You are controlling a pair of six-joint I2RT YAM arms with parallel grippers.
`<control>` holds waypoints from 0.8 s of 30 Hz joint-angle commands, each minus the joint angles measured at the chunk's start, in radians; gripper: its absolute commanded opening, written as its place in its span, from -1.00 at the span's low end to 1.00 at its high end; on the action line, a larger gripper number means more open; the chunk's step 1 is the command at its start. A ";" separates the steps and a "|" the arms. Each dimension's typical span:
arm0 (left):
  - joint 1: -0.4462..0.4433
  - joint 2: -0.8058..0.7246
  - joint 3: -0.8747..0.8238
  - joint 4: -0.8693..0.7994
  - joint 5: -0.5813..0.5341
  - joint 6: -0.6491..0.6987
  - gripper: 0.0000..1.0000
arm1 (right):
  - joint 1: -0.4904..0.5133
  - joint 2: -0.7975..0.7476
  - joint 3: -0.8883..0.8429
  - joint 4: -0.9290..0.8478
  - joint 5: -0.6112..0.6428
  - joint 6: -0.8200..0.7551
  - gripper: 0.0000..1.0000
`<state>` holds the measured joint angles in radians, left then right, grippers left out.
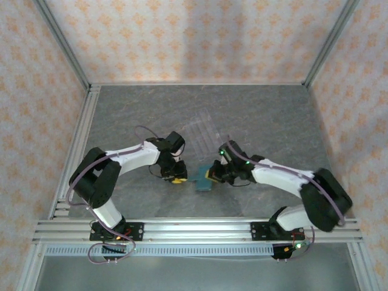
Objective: Put the credit cards into the card holder
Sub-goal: Turn over the card holder at the bottom-center of the table.
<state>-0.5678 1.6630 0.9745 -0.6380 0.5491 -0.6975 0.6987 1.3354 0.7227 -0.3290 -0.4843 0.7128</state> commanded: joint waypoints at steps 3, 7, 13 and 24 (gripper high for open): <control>0.045 -0.078 -0.024 -0.111 -0.096 0.054 -0.40 | 0.072 -0.056 0.237 -0.799 0.571 -0.134 -1.00; 0.046 -0.080 -0.037 -0.106 -0.103 0.033 -0.39 | 0.203 0.074 0.351 -1.001 0.746 -0.061 -1.00; 0.049 -0.091 -0.033 -0.126 -0.129 0.012 -0.38 | 0.359 0.409 0.531 -1.056 0.816 -0.023 -1.00; 0.094 -0.184 -0.036 -0.240 -0.214 0.002 -0.28 | 0.340 0.445 0.622 -0.525 0.343 -0.092 0.30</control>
<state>-0.4778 1.5101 0.9405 -0.8070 0.3851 -0.6834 1.0733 1.8671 1.3407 -1.0206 0.0090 0.6361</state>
